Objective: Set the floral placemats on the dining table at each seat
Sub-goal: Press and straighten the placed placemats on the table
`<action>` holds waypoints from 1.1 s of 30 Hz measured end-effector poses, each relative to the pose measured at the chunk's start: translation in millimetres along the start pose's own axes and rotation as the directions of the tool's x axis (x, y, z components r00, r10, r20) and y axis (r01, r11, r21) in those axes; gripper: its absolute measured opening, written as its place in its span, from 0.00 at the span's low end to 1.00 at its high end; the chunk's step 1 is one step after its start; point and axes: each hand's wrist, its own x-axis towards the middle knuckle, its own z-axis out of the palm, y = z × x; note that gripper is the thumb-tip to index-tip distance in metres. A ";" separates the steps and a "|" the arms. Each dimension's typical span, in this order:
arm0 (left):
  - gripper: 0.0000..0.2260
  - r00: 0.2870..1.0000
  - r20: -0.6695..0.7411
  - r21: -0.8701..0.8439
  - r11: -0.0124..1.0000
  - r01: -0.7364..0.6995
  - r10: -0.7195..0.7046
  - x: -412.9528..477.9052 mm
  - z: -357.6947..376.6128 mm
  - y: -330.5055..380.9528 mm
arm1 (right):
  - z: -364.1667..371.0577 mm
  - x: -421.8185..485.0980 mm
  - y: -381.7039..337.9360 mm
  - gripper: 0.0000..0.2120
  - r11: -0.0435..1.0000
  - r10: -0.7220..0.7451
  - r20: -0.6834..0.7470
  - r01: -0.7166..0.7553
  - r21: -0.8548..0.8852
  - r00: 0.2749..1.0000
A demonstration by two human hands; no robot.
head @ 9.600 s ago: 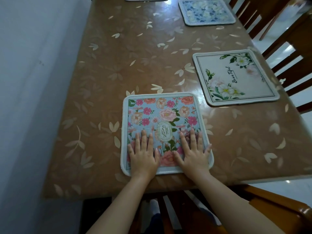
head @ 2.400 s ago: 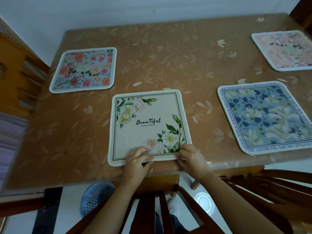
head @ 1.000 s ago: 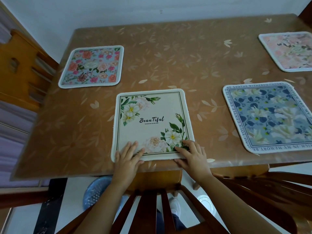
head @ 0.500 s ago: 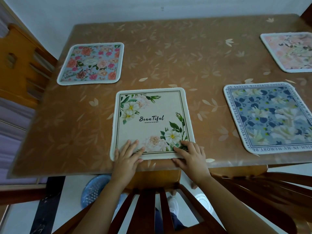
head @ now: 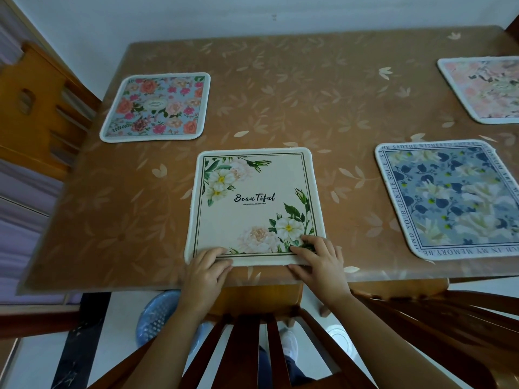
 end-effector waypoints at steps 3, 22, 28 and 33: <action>0.14 0.999 -0.033 0.008 1.000 0.004 -0.003 -1.8 2.3 -1.0 | 1.5 0.7 -0.8 0.17 1.000 0.023 0.006 -0.023 0.020 1.000; 0.26 0.881 0.319 0.346 0.908 0.234 -0.349 11.7 23.2 0.8 | 29.1 6.6 -24.0 0.28 0.972 0.120 0.377 -0.032 -0.233 0.918; 0.27 0.909 0.317 0.334 0.929 0.159 -0.269 18.7 21.3 0.2 | 48.0 32.3 -42.2 0.28 0.959 0.129 0.350 -0.027 -0.282 0.928; 0.25 0.904 0.345 0.337 0.932 0.132 -0.253 38.9 22.3 -18.3 | 34.9 37.6 -19.4 0.30 0.963 0.037 0.386 0.071 -0.261 0.922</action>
